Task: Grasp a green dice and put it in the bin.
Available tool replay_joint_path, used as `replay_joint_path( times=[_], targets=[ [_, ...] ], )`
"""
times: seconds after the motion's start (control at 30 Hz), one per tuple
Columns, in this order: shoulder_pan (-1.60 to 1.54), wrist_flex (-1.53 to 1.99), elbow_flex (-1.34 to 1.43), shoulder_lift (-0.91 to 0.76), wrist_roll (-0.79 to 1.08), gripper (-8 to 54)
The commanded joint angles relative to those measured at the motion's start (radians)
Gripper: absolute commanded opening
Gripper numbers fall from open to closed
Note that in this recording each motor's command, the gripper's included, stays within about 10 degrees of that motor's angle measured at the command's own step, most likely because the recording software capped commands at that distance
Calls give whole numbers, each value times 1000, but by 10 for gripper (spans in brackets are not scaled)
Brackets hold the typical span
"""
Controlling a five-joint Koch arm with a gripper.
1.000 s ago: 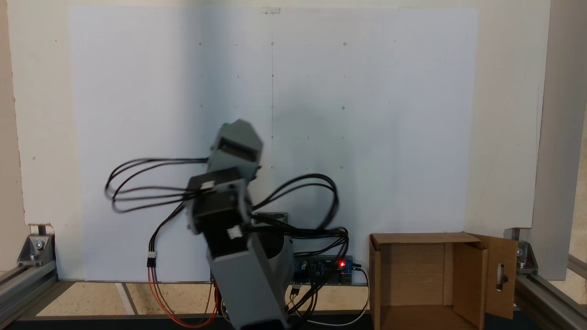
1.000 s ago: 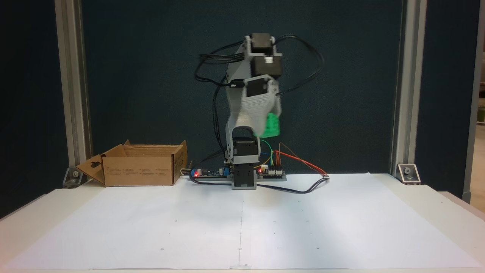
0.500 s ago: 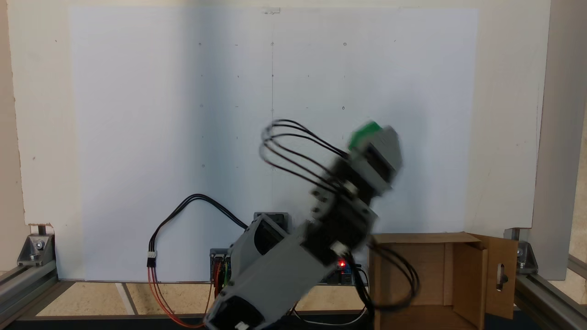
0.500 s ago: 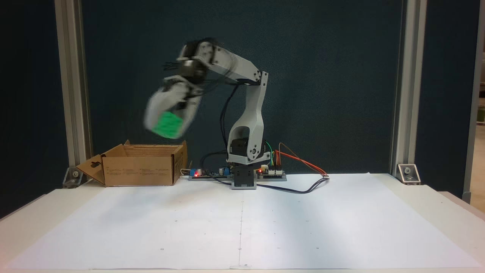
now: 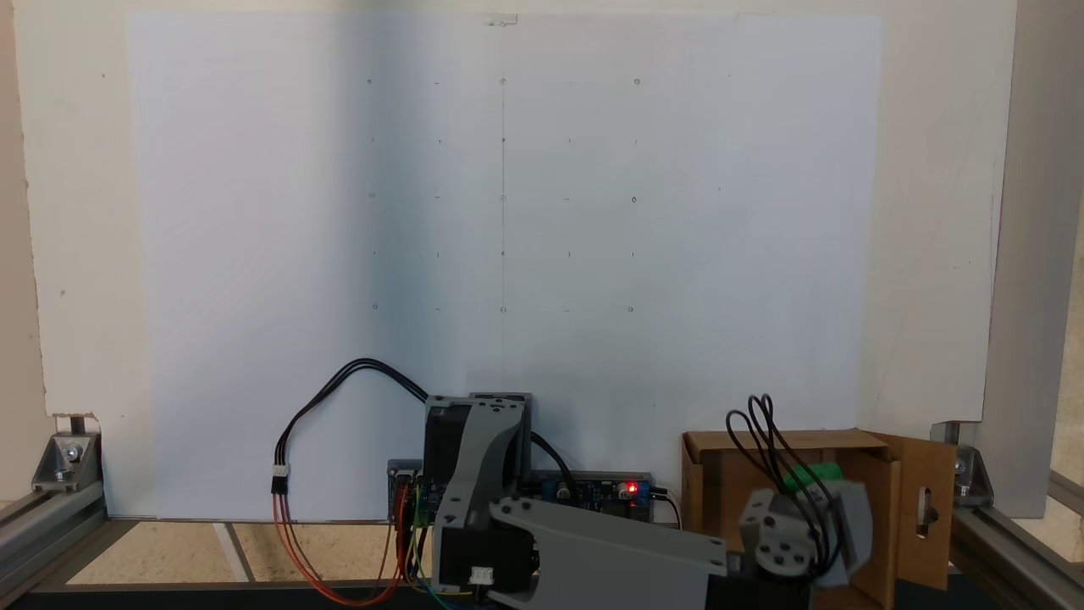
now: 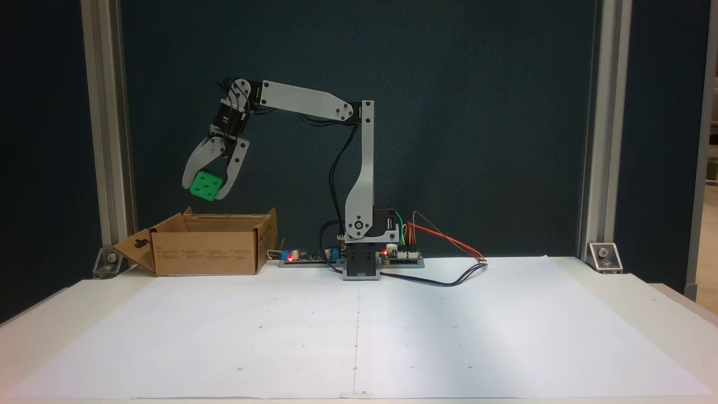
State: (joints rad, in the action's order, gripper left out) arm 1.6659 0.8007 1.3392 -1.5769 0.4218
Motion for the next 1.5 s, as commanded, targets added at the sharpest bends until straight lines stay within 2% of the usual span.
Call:
replay_joint_path(
  times=[0.0,0.33,0.5,0.57,0.6,0.63,0.73,0.8,0.9,0.97,1.13,1.37,1.47],
  targets=[
    [97,-20,-64,46,149,115],
    [249,-21,-60,249,253,115],
    [249,-20,-58,262,252,115],
    [249,-20,-44,264,252,231],
    [249,-20,-41,264,252,314],
    [249,-21,-41,264,250,336],
    [249,-60,-41,264,242,452],
    [247,-107,-43,256,204,452],
    [166,-305,-48,206,3,437],
    [118,-394,-48,163,-59,423],
    [-129,-474,-48,-23,-293,424],
    [-589,-474,-40,-187,-313,436],
    [-807,-474,72,-298,-330,437]
  ],
)
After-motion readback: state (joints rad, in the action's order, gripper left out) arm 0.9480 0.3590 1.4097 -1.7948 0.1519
